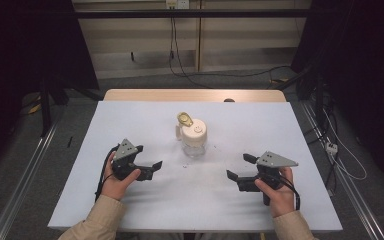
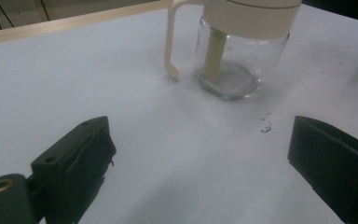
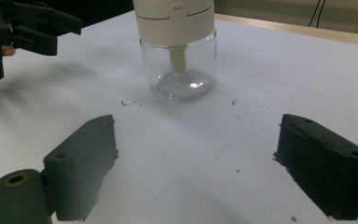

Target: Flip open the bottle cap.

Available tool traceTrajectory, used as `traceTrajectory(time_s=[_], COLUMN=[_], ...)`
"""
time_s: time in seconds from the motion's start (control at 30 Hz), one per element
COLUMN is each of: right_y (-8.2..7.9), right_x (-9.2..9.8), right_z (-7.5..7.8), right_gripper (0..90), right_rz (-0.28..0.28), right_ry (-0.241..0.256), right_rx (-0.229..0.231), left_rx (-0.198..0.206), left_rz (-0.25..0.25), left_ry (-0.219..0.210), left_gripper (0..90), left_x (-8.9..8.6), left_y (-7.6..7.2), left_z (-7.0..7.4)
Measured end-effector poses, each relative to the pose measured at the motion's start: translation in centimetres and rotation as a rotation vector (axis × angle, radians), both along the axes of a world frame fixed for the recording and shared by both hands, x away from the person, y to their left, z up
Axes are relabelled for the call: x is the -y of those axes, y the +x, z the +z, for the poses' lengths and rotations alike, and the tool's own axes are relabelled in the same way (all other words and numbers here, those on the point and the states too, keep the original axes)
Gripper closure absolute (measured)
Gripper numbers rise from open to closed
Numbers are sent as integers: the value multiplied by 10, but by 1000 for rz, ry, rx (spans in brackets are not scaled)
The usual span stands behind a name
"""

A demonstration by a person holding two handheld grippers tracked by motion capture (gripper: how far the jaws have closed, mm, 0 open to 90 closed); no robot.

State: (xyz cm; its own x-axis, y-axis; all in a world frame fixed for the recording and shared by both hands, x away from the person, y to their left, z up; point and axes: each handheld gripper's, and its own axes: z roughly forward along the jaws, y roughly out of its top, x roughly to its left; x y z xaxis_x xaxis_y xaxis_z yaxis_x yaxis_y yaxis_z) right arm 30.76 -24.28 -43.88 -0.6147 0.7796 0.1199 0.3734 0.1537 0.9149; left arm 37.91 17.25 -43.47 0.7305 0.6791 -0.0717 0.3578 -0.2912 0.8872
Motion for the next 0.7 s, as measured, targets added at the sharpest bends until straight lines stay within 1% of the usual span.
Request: traceTrajectory(time_s=[0.07,0.3,0.37,0.57,0.7], right_y=[-3,-10,-12,-18,-19], right_x=[2,9,12,19,24], right_z=[-1,-4,-5,-8,-9], right_gripper=[112,112,112,112,112], right_rz=[2,-5,-8,-7,-21], right_ry=[-5,-31,-34,-55,-56], right_rx=[0,-2,3,-1,-7], left_rx=[2,7,7,8,7], left_rz=[-4,-15,-8,15,22], left_ry=[-4,14,12,6,9], left_gripper=[61,60,61,59,59], left_x=[-4,-17,-22,-40,-44], left_y=[-2,-13,-15,-22,-22], left_z=[1,2,2,1,0])
